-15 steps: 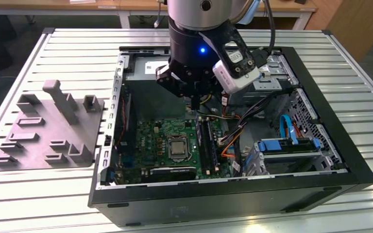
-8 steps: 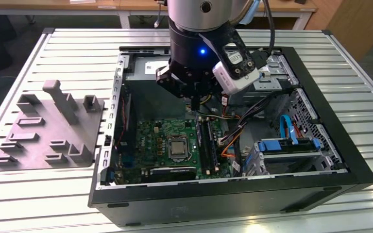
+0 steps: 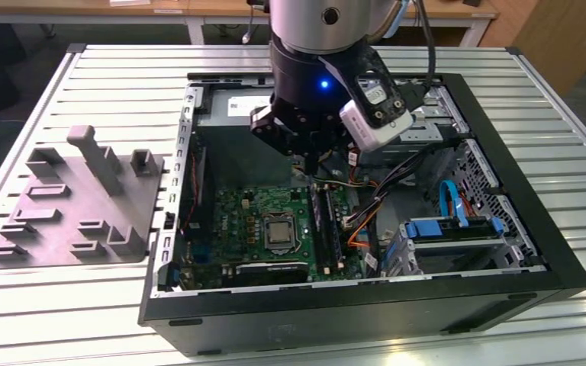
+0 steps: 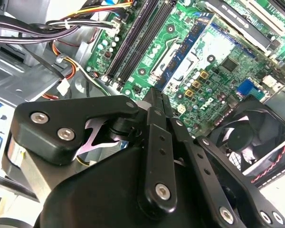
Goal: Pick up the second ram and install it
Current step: 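Insert the second ram into the second slot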
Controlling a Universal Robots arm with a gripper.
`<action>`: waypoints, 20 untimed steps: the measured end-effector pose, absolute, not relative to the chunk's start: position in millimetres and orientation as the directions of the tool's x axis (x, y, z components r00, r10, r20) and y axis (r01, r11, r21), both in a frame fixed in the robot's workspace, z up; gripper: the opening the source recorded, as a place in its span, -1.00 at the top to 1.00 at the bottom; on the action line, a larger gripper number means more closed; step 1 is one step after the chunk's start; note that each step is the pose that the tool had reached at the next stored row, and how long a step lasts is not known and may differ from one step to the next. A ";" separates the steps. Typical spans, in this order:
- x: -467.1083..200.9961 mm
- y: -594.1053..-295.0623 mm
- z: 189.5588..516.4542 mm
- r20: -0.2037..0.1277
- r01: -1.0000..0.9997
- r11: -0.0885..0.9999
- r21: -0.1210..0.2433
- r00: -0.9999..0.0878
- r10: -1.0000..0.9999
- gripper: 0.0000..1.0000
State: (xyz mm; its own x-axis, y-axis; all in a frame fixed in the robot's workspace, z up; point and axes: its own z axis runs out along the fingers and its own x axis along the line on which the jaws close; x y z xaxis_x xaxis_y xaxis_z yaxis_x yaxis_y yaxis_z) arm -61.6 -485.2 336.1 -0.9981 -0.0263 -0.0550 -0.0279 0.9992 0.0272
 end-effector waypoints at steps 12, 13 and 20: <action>-49.9 -485.2 325.3 -0.055 0.010 1.000 0.028 -0.998 0.012 0.77; -49.9 -485.0 324.1 -0.055 0.021 0.999 0.028 -0.998 0.023 0.77; -49.9 -484.7 312.4 -0.055 0.024 0.999 0.028 -0.998 0.025 0.77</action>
State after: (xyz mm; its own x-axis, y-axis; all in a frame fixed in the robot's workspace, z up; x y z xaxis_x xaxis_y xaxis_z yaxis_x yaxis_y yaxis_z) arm -49.9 -484.7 312.4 -0.9982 0.0254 -0.0551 0.0239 0.9993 0.0277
